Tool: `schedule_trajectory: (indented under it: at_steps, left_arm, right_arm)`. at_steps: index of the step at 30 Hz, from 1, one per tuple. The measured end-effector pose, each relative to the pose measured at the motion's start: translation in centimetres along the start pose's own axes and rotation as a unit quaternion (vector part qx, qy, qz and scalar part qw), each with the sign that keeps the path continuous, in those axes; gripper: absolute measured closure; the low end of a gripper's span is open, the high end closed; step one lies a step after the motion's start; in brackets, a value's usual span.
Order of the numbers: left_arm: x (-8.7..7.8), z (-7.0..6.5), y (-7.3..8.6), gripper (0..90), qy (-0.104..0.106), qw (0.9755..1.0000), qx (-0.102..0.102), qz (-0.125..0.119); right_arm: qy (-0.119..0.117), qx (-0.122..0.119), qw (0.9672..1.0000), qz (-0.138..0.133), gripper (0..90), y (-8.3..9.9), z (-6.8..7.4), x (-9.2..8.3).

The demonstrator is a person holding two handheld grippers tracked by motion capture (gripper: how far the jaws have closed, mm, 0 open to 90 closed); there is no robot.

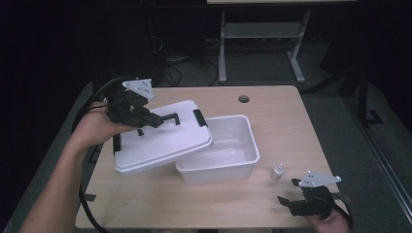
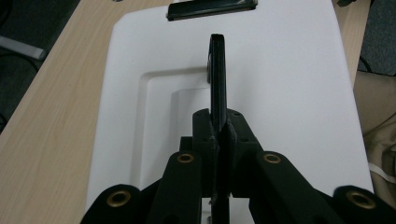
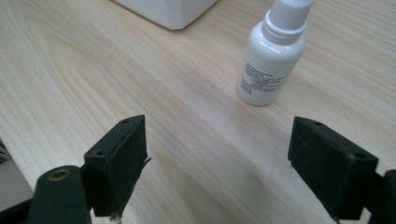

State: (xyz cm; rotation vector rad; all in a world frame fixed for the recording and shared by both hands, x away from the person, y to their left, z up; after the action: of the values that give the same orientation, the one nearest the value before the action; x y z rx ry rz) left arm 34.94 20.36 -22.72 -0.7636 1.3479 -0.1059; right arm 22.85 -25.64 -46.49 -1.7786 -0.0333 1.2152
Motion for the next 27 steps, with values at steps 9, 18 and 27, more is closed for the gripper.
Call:
schedule_trajectory:
  at_steps: [9,18,27]
  left_arm:
    - [-1.2,0.3,2.1,84.3,-0.01,0.9998,-0.014,-0.005]
    - [-1.9,0.5,4.0,84.3,-0.014,0.9995,-0.026,-0.006]
    - [-2.7,0.8,5.9,84.3,-0.02,0.9989,-0.04,-0.009]
  right_arm:
    - [0.003,0.003,1.0,0.0,19.1,0.1,0.0,0.0]
    - [0.005,0.002,1.0,0.001,19.4,0.2,0.0,-0.1]
    - [0.007,0.0,1.0,0.004,19.4,0.2,0.0,0.0]
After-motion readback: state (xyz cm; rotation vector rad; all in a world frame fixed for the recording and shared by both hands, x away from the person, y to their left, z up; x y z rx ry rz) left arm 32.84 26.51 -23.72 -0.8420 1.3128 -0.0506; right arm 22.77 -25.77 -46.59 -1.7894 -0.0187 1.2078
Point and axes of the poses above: each handheld gripper's, and its own axes: x roughly forward along the jaws, y roughly out of its underside, z roughly to its left, the point moved 2 cm from there along x, roughly forward along the jaws, and after that the axes turned 8 degrees about -x, right-handed, at the moved point
